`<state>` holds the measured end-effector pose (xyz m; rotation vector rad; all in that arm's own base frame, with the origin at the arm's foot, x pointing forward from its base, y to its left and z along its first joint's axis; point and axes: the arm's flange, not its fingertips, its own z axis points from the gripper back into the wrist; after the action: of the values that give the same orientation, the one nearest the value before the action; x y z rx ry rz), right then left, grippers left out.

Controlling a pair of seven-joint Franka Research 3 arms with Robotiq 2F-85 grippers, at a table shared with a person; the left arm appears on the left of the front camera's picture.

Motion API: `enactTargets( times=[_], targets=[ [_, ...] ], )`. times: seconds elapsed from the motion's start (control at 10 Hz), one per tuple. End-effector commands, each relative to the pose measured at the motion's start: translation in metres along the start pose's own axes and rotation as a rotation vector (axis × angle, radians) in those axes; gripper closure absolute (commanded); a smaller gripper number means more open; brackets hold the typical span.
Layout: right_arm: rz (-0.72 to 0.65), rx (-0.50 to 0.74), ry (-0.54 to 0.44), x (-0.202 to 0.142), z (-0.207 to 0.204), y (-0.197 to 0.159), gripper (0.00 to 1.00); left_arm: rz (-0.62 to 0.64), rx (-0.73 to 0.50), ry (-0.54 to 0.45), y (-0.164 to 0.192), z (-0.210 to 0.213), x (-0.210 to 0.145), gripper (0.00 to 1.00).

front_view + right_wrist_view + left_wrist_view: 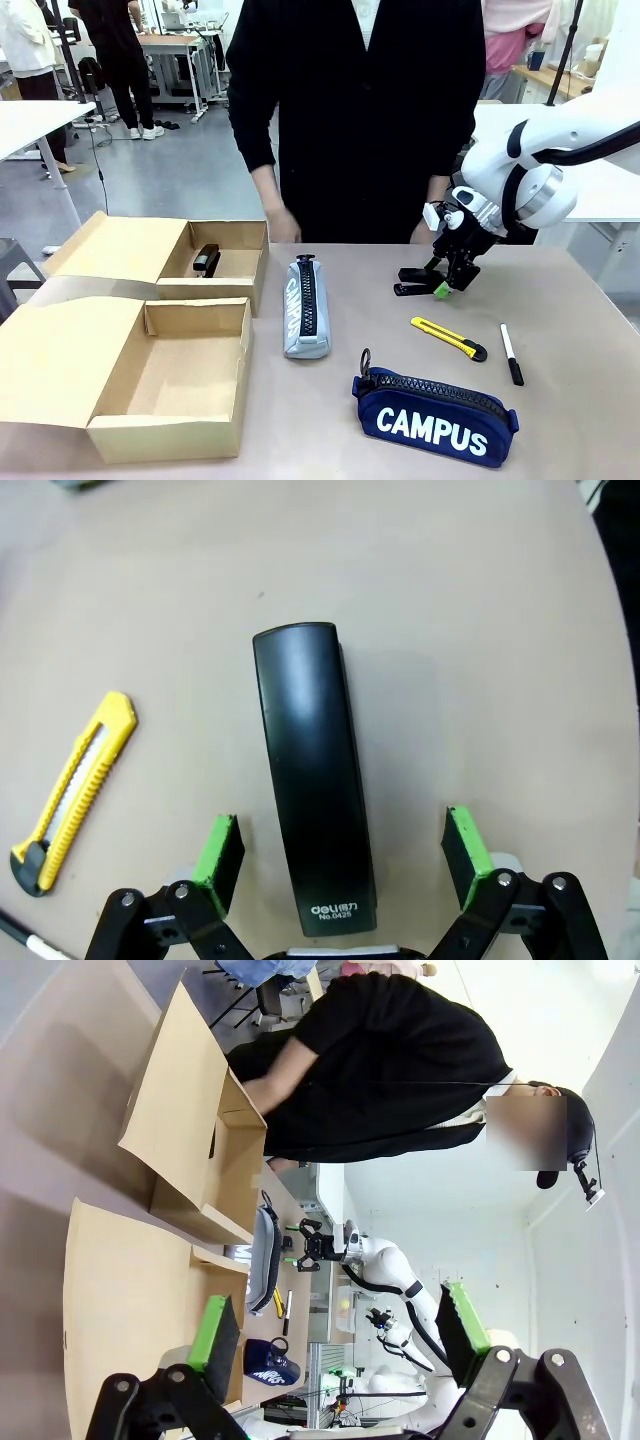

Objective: Place items inside the box.
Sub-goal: Pick up a Pencil pouch or Stapler and place it inside the Mailer Box closest to the robot.

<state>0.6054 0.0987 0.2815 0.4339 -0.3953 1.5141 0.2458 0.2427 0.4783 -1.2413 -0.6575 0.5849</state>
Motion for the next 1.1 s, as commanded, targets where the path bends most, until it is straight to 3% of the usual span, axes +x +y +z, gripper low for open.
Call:
enactTargets(
  times=[0.0,0.1,0.2,0.3,0.4,0.5,1.0],
  targets=[
    [0.022,0.014,-0.035,-0.004,-0.001,-0.002,0.00,-0.020,-0.023,-0.007,0.000,0.000,0.000,0.00],
    [0.010,0.017,-0.029,-0.004,0.001,-0.002,0.57,-0.020,-0.023,-0.007,0.000,0.000,0.000,0.00],
    [0.004,0.018,-0.036,-0.005,0.003,-0.002,0.57,-0.020,-0.023,-0.007,0.000,0.000,0.000,0.00],
    [0.002,0.018,-0.041,-0.006,0.005,-0.001,1.00,-0.020,-0.023,-0.007,0.000,0.000,0.000,0.00],
    [-0.002,0.024,-0.047,-0.006,0.007,-0.001,0.62,-0.020,-0.023,-0.007,0.000,0.000,0.000,0.00],
    [-0.003,0.031,-0.046,-0.006,0.006,-0.001,1.00,-0.020,-0.023,-0.007,0.000,0.000,0.000,0.00],
    [-0.005,0.058,-0.044,-0.003,0.014,0.003,1.00,-0.020,-0.023,-0.007,0.000,0.000,0.000,0.00]
  ],
)
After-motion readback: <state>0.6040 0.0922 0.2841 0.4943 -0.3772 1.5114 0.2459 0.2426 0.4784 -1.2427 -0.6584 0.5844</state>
